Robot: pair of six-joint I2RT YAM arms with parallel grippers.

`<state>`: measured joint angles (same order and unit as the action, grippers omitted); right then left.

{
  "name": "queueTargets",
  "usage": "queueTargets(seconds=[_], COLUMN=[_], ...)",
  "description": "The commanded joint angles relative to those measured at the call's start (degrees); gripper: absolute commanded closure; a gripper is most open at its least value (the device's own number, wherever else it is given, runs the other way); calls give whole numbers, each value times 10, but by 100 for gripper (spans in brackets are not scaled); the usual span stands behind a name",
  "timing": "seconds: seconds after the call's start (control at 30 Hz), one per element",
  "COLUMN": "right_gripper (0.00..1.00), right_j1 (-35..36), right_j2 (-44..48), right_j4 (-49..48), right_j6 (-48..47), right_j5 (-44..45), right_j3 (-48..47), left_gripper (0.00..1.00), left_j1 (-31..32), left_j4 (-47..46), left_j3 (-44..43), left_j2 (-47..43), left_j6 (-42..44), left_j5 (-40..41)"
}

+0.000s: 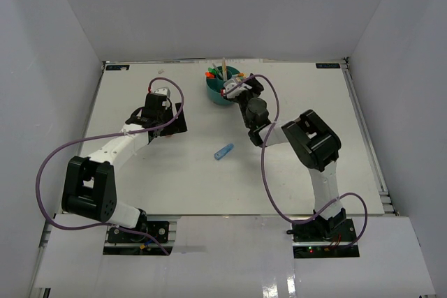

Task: Sort the stationery into containers
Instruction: Place the stationery in the storage box, then pick up the stationery from the center of the board.

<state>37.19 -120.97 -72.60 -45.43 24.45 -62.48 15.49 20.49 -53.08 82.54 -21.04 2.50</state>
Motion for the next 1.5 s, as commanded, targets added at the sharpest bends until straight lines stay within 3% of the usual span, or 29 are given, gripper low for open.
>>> queueTargets(seconds=[0.0, 0.6, 0.9, 1.0, 1.13, 1.27, 1.37, 1.47], right_gripper=[26, 13, 9, 7, 5, 3, 2, 2], right_j1=[-2, -1, -2, 1, 1, 1, 1, 1], right_j2=[42, 37, 138, 209, 313, 404, 463, 518], right_j4=[-242, -144, -121, -53, 138, 439, 599, 687], right_j6=[-1, 6, 31, 72, 177, 304, 386, 449], right_j5=[18, 36, 57, 61, 61, 44, 18, -19], right_j3=[10, 11, 98, 140, 166, 148, 133, 132], left_gripper=[2, 2, 2, 2, 2, 2, 2, 2], left_j1=[-3, -3, -3, -3, -6, -25, -47, -60], left_j4=[-6, -3, 1, 3, 16, 30, 42, 71], left_j3=[-7, -8, -9, -9, -11, -13, -25, -62], left_j2=[-15, -14, -17, -19, -19, -16, 4, 46], left_j6=[-1, -1, -2, -4, -8, -15, -21, -24], left_j5=[-7, -10, -13, -7, 7, 13, -14, -24])
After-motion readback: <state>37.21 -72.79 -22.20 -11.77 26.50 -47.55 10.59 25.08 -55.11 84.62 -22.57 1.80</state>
